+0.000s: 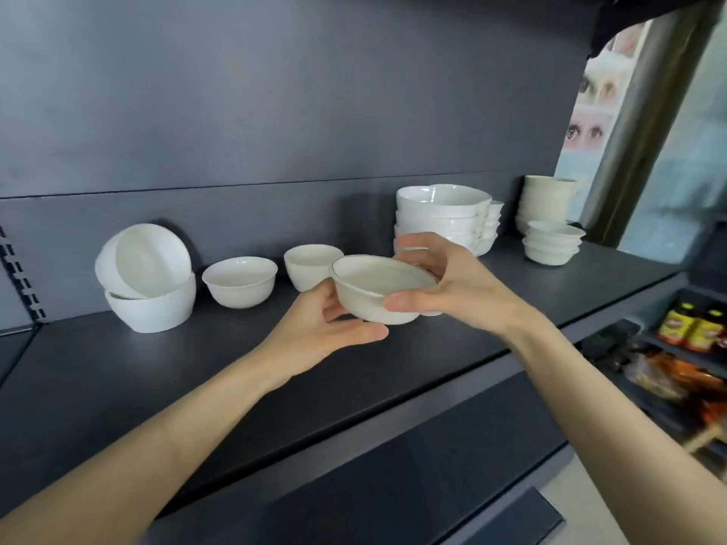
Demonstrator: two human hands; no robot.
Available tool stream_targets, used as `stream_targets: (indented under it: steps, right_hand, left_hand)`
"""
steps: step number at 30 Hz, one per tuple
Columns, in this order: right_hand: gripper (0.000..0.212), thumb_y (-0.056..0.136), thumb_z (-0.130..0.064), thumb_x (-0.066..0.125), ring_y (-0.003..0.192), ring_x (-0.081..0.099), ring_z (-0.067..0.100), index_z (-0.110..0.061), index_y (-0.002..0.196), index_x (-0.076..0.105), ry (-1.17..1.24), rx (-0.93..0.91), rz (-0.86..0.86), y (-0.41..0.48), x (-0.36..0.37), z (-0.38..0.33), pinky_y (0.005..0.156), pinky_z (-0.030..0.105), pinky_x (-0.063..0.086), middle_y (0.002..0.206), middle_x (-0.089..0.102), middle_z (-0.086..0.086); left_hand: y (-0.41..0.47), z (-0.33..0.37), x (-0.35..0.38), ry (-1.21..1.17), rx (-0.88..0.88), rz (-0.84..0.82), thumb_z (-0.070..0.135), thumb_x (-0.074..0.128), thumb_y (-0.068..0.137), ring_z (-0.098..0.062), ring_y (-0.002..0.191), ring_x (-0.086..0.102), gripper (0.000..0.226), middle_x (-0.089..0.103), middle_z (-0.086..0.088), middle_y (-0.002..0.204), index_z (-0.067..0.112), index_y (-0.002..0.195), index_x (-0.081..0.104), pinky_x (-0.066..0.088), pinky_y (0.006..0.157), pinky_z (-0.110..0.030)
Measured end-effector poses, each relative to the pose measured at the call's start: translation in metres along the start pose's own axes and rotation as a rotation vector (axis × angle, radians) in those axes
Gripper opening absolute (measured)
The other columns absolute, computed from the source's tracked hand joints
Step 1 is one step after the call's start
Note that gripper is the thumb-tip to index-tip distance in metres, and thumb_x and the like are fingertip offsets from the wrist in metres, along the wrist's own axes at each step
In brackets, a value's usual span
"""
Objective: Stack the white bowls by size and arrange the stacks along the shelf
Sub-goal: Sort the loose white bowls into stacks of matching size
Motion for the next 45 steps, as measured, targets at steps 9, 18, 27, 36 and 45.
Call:
stream_targets:
  steps: [9, 18, 27, 36, 45]
  right_hand:
    - [0.112, 0.039, -0.057, 0.081, 0.12, 0.052, -0.002, -0.022, 0.139, 0.044, -0.124, 0.031, 0.153, -0.062, -0.134, 0.026, 0.103, 0.025, 0.042, 0.13, 0.056, -0.014]
    - [0.098, 0.054, -0.049, 0.084, 0.099, 0.057, -0.006, -0.015, 0.137, 0.045, -0.106, 0.053, 0.253, -0.087, -0.28, 0.103, 0.078, 0.012, 0.044, 0.109, 0.06, -0.016]
    - [0.088, 0.059, -0.039, 0.077, 0.107, 0.057, -0.002, -0.013, 0.138, 0.046, 0.013, 0.017, 0.227, -0.049, -0.374, 0.19, 0.075, 0.006, 0.046, 0.122, 0.061, -0.009]
    - [0.08, 0.069, -0.025, 0.081, 0.111, 0.056, 0.003, -0.011, 0.139, 0.044, 0.046, -0.056, 0.199, 0.054, -0.425, 0.256, 0.084, 0.012, 0.046, 0.127, 0.057, -0.005]
    - [0.09, 0.066, -0.028, 0.085, 0.119, 0.051, 0.005, -0.013, 0.142, 0.041, 0.024, -0.075, 0.073, 0.15, -0.439, 0.302, 0.078, 0.005, 0.044, 0.134, 0.054, -0.006]
  left_hand:
    - [0.05, 0.05, 0.127, -0.142, 0.13, -0.057, 0.002, 0.076, 0.075, 0.001, 0.103, 0.065, 0.053, 0.069, 0.007, 0.114, 0.016, 0.122, 0.057, 0.05, 0.078, -0.011]
    - [0.135, 0.068, 0.279, -0.221, 0.134, -0.062, 0.009, 0.076, 0.076, 0.003, 0.103, 0.065, 0.052, 0.069, 0.009, 0.115, 0.016, 0.124, 0.057, 0.049, 0.078, -0.009]
    - [0.23, 0.054, 0.357, -0.164, 0.06, -0.038, 0.011, 0.077, 0.077, 0.001, 0.105, 0.065, 0.051, 0.07, 0.01, 0.115, 0.019, 0.124, 0.057, 0.05, 0.086, -0.014]
    - [0.34, 0.022, 0.351, -0.049, 0.073, 0.225, 0.026, 0.09, 0.054, -0.003, 0.104, 0.064, 0.07, 0.07, 0.009, 0.111, 0.024, 0.115, 0.056, 0.051, 0.094, -0.029]
    - [0.417, -0.009, 0.331, 0.202, 0.068, 0.311, 0.038, 0.085, 0.065, 0.002, 0.116, 0.052, 0.067, 0.058, 0.008, 0.125, 0.025, 0.124, 0.058, 0.037, 0.076, 0.004]
Point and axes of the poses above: each hand's wrist, its own y-axis towards the middle knuckle, its own x-axis out of the palm, z = x × y, the point moved 5 cm from there along y, towards the middle knuckle
